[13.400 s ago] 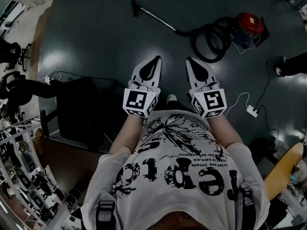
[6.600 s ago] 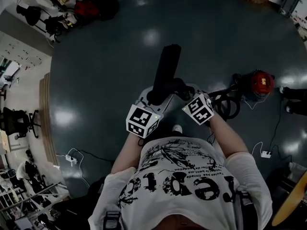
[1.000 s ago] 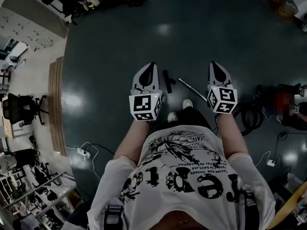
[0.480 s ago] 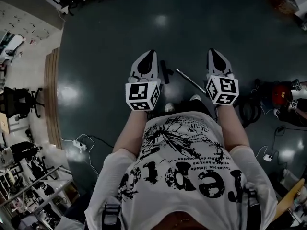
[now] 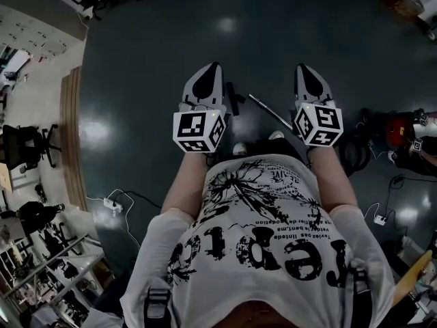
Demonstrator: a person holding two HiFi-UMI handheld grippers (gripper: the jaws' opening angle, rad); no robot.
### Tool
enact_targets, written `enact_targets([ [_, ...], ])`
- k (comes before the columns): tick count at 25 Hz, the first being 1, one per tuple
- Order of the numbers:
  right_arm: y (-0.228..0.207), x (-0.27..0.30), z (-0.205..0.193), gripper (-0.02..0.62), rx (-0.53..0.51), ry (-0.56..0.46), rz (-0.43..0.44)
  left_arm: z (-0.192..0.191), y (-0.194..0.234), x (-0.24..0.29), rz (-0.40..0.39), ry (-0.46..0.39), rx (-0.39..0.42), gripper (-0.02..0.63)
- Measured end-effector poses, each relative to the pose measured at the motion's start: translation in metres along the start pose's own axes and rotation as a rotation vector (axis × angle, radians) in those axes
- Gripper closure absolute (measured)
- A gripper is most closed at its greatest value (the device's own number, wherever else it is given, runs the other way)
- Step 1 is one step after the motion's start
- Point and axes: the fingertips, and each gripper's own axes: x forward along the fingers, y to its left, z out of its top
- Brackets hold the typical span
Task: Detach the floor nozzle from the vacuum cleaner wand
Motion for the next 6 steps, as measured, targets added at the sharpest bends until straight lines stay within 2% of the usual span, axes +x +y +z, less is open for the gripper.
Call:
enact_targets([
  [6,0.007,-0.001,-0.013,0.594,-0.028,0.006,0.006,-0.011,0.001,-0.003,-0.013,0.006,0.003,0.601],
])
